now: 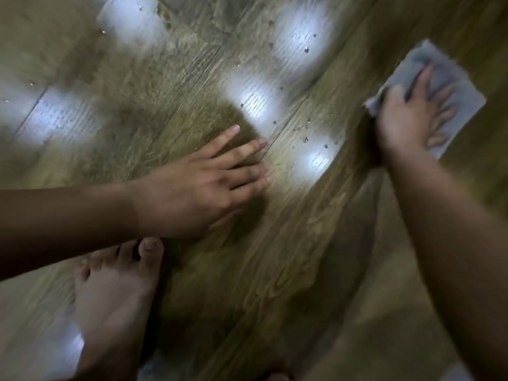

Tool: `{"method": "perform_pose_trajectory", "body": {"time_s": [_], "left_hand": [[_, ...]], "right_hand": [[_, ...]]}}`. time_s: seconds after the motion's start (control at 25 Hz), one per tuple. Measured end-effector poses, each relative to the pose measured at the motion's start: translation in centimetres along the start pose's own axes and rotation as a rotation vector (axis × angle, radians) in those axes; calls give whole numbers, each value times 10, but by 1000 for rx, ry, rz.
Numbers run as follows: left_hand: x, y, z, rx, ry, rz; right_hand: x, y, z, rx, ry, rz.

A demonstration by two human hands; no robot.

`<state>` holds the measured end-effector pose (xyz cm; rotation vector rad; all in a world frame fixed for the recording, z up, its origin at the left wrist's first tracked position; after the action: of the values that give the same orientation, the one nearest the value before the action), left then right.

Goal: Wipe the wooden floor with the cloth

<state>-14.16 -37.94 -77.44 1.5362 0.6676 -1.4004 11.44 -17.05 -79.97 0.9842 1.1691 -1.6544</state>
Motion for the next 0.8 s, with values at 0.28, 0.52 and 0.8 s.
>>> {"method": "perform_pose_trajectory", "body": {"time_s": [0.28, 0.52, 0.8], "left_hand": [[-1, -26, -15, -241, -149, -110], [-2, -27, -12, -241, -44, -43], [1, -20, -11, -317, -69, -18]], "right_hand": [[18, 18, 79, -167, 75, 179], [85, -16, 388, -383, -394, 129], [36, -72, 17, -370, -27, 132]]}}
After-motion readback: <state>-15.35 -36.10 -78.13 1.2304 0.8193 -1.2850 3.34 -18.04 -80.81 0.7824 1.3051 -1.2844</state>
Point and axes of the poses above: each hand's wrist, its own z-axis away from the middle knuckle, its own x-axis out of the palm, y = z × x, the point moved 3 cm from there along -z, towards the middle knuckle, and after that the axes turned 13 degrees about -x, right-handed, at the moved point
